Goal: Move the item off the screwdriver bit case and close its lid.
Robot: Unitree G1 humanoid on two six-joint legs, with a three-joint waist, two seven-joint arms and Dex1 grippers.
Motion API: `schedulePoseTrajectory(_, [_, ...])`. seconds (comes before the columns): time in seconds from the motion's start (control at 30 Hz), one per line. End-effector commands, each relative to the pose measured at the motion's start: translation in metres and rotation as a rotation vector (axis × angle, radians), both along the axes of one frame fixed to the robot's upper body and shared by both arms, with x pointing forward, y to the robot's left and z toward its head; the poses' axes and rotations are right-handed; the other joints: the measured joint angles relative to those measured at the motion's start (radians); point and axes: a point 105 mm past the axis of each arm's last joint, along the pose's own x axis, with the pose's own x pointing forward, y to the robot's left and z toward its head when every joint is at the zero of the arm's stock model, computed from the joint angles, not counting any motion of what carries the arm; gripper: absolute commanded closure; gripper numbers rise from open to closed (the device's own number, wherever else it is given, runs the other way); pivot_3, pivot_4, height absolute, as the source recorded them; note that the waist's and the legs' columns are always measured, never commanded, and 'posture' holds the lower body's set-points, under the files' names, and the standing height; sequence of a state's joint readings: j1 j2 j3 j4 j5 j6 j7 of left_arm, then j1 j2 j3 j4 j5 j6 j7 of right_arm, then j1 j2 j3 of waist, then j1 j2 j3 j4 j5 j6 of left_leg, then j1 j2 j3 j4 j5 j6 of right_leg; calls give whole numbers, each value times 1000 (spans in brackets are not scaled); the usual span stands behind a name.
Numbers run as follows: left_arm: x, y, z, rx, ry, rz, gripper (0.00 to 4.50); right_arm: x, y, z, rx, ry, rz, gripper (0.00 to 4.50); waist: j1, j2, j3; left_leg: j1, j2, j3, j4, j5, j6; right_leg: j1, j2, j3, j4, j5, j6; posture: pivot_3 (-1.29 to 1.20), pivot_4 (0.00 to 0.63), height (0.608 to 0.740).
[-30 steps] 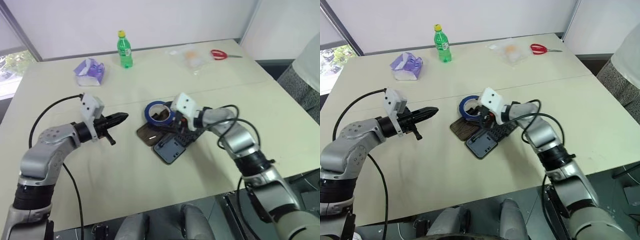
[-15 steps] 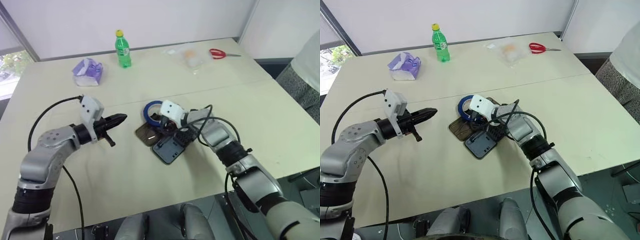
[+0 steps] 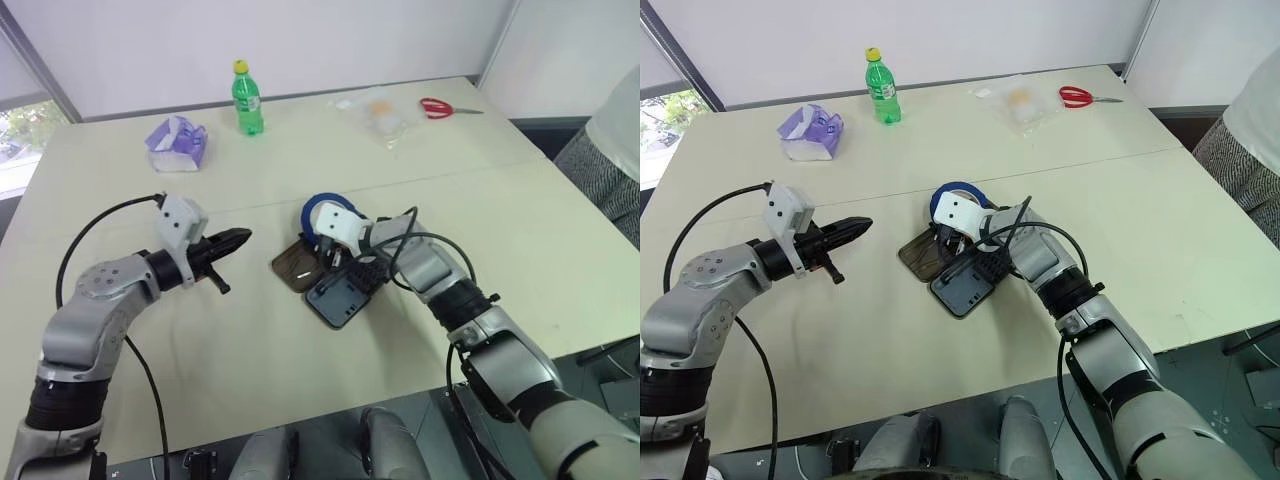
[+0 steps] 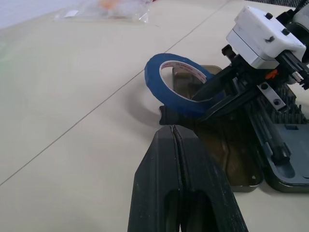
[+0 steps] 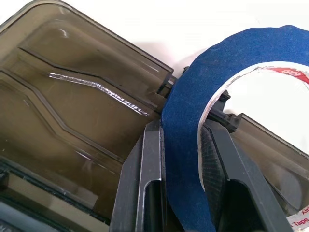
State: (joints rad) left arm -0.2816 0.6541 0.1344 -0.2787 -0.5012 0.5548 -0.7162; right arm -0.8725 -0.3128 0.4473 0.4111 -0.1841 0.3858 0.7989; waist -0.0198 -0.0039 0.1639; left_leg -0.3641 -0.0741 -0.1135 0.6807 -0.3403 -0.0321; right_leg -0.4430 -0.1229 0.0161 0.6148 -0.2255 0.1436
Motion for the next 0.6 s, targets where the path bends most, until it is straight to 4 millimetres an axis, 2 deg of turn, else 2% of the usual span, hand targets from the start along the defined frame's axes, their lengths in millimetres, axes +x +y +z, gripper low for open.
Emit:
schedulePoseTrajectory(0.03, [-3,-1,11,2,-60,-3,4500,3,-4,13,12,-95,-12,4071,0,0,0,0,0,0,0,0,0,0,0,0,0,0,0,0,150,740])
schedulePoseTrajectory(0.2, [-2,-3,10,-4,-61,2,4500,17,-17,74,116,-352,-114,4071,-1,0,0,-1,0,0,0,0,0,-1,0,0,0,0,0,0,150,740])
schedulePoseTrajectory(0.27, [-2,-4,8,-11,-56,1,4500,21,-31,98,158,-422,-188,4071,-1,0,0,-2,0,0,0,0,0,-3,0,0,0,0,0,0,150,740])
schedulePoseTrajectory(0.33, [-2,-6,7,-16,-51,-2,4500,23,-46,114,166,-486,-247,4071,-1,0,0,-3,0,0,0,0,0,-3,0,0,0,0,0,0,150,740])
schedulePoseTrajectory(0.37, [-1,-7,6,-19,-48,-3,4500,25,-58,121,167,-514,-298,4071,-1,0,0,-4,0,0,0,0,0,-4,0,0,0,0,0,0,150,740])
schedulePoseTrajectory(0.47, [1,-12,2,-32,-38,-13,4500,33,-117,133,158,-543,-552,4071,6,0,0,-4,0,0,1,0,0,-3,0,0,0,0,0,0,150,740])
schedulePoseTrajectory(0.53, [1,-14,1,-37,-35,-15,4500,34,-144,129,151,-508,-673,4071,8,0,0,-5,-1,0,2,0,0,-3,0,0,0,0,0,0,150,740])
schedulePoseTrajectory(0.6, [3,-16,-1,-41,-31,-17,4500,32,-189,108,99,-421,-853,4071,6,0,0,-5,-1,0,2,0,0,-3,0,0,0,0,0,0,150,740])
